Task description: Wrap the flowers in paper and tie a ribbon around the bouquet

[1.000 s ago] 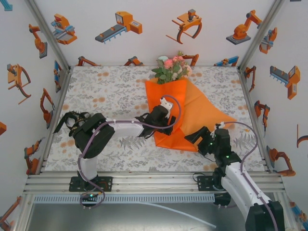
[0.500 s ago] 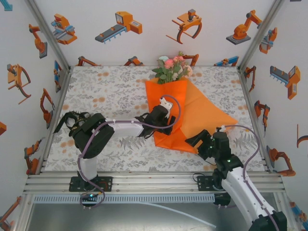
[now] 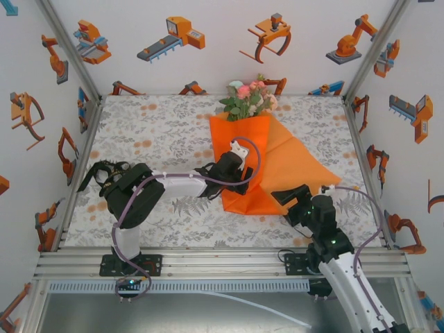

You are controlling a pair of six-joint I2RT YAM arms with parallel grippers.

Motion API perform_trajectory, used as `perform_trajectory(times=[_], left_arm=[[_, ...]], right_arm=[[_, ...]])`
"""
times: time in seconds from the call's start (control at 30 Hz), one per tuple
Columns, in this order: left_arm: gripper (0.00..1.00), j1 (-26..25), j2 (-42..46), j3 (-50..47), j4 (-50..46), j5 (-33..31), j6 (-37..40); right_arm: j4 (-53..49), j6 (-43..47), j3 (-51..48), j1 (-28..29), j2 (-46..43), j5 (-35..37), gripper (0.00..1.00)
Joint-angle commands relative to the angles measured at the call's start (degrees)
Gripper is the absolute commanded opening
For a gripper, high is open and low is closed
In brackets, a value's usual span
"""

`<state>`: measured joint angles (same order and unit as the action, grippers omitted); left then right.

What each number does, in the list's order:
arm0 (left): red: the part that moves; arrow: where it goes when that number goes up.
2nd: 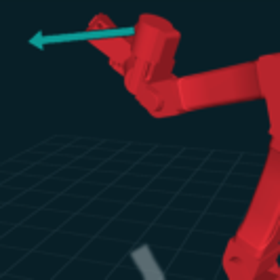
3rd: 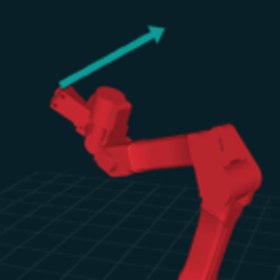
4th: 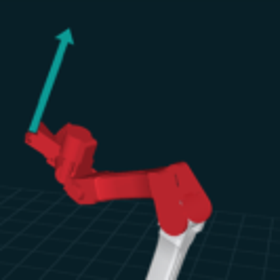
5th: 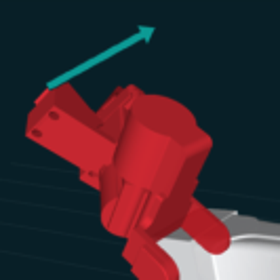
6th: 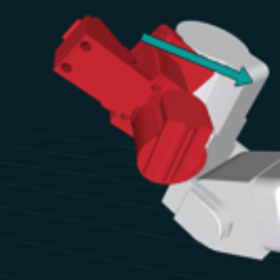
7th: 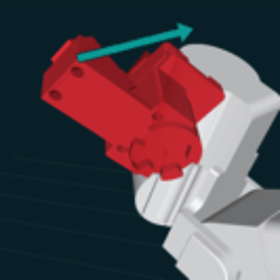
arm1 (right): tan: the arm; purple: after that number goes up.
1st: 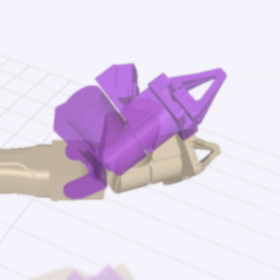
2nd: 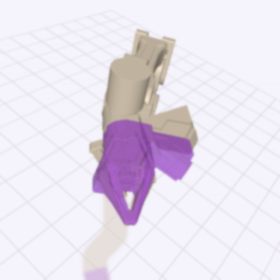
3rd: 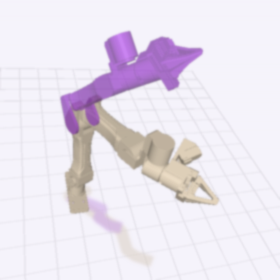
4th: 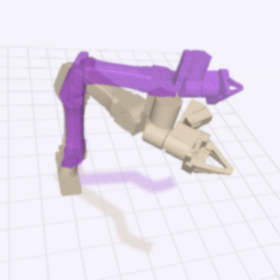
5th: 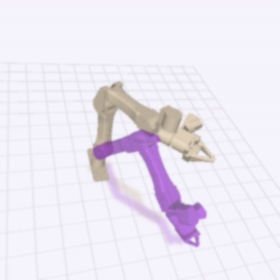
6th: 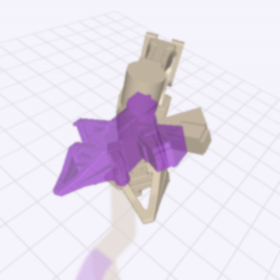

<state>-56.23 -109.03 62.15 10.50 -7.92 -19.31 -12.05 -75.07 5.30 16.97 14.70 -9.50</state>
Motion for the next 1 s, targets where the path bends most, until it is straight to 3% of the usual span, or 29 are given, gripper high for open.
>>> perform_trajectory(times=[0.0, 0.2, 0.33, 0.47, 0.67, 0.97], left_arm=[[0.71, -0.1, 1.1, -0.2, -1.7, 0.4, -1.0], [0.71, -0.1, 0.6, 0.3, -1.6, 0.8, -1.1], [0.71, -0.1, 0.5, 0.4, -1.7, 0.6, -1.4], [0.71, -0.1, 0.5, 0.3, -1.8, 0.5, -1.4], [0.71, -0.1, 0.6, 0.5, -1.9, 0.6, -1.5], [0.71, -0.2, 0.1, 0.2, -1.0, 3.2, -0.9]], right_arm=[[5.7, -0.2, -3.2, 1.1, 1.8, 2.5, 0.74], [7.0, 4.2, -3.1, 4.5, 11.8, 3.0, 0.73], [8.8, 6.2, -1.0, 6.2, 18.8, 4.3, 0.67], [5.0, 9.5, 3.6, 8.5, 23.6, 7.4, 0.54], [1.7, 9.7, 6.8, 11.1, 28.5, 13.2, 0.24], [-5.6, 7.8, 18.8, 14.8, 35.7, 16.5, 0.11]])
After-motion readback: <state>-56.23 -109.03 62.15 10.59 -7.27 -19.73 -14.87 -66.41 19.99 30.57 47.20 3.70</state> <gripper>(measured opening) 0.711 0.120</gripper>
